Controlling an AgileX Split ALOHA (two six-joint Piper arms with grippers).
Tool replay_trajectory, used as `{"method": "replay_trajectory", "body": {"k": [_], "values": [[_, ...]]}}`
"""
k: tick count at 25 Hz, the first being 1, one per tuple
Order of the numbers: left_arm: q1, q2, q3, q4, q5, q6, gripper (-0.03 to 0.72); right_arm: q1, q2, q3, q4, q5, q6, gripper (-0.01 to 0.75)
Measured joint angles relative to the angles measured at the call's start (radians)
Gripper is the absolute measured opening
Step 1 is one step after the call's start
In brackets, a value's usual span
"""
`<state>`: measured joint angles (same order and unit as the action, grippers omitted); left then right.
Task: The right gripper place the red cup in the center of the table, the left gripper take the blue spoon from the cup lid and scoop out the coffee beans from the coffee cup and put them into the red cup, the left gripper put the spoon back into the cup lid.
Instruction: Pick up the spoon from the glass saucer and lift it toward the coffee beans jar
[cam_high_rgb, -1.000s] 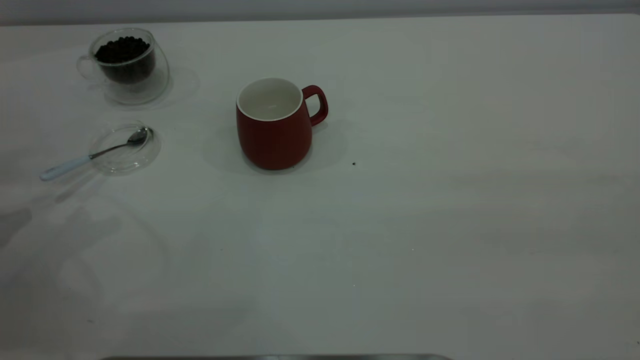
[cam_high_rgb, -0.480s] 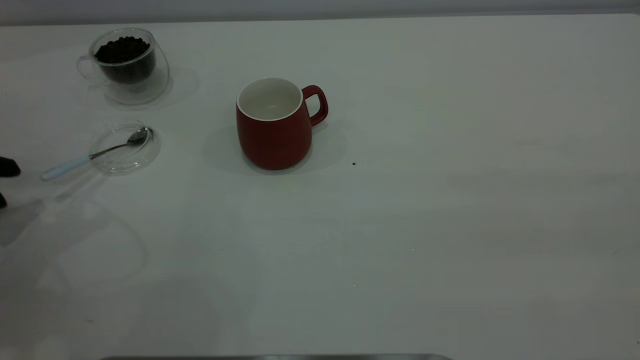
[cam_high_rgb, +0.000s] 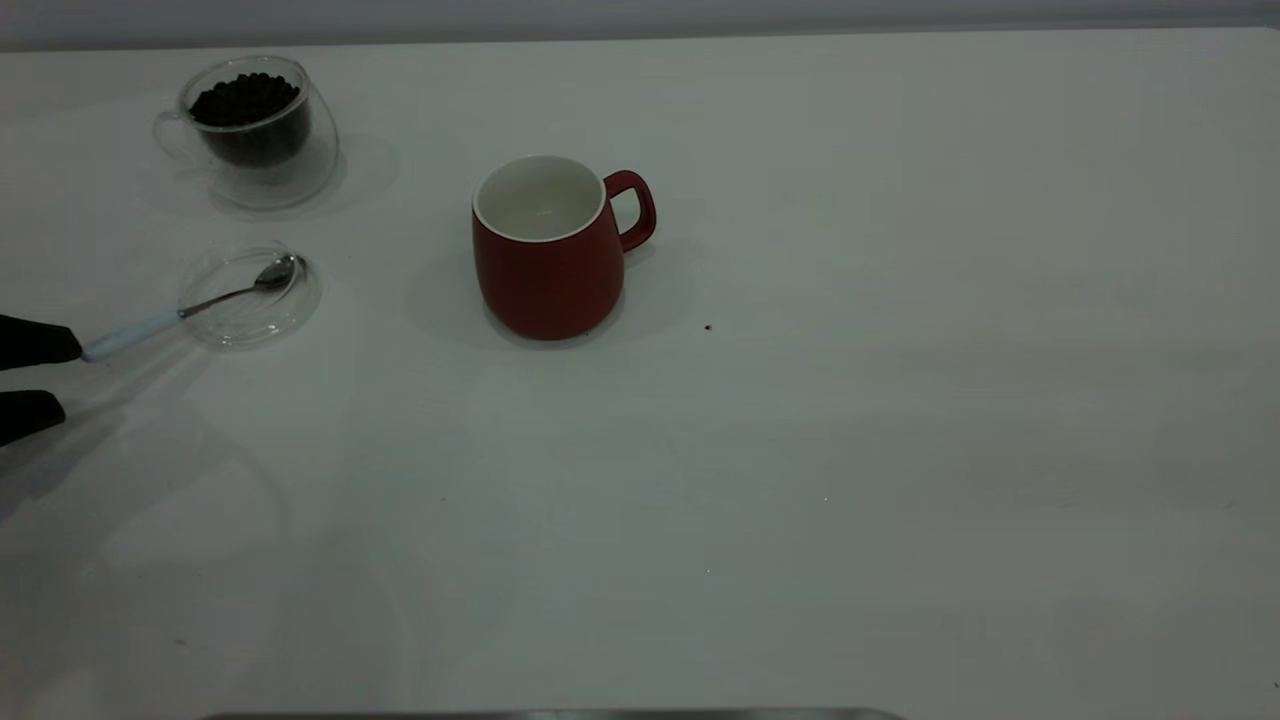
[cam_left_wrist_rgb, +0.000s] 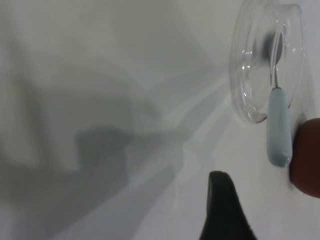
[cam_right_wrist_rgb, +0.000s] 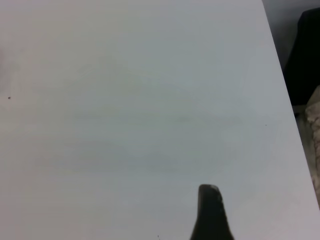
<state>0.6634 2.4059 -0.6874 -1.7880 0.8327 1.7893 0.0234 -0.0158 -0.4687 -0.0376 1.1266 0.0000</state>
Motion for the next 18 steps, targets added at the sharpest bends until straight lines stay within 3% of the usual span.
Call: {"method": "replay_trajectory", "body": {"k": [18], "values": [[-0.019,0.009,-0.02,-0.001,0.019,0.039,0.516,0.0,0.0,0.0,0.0,0.0,0.0,0.574]]}}
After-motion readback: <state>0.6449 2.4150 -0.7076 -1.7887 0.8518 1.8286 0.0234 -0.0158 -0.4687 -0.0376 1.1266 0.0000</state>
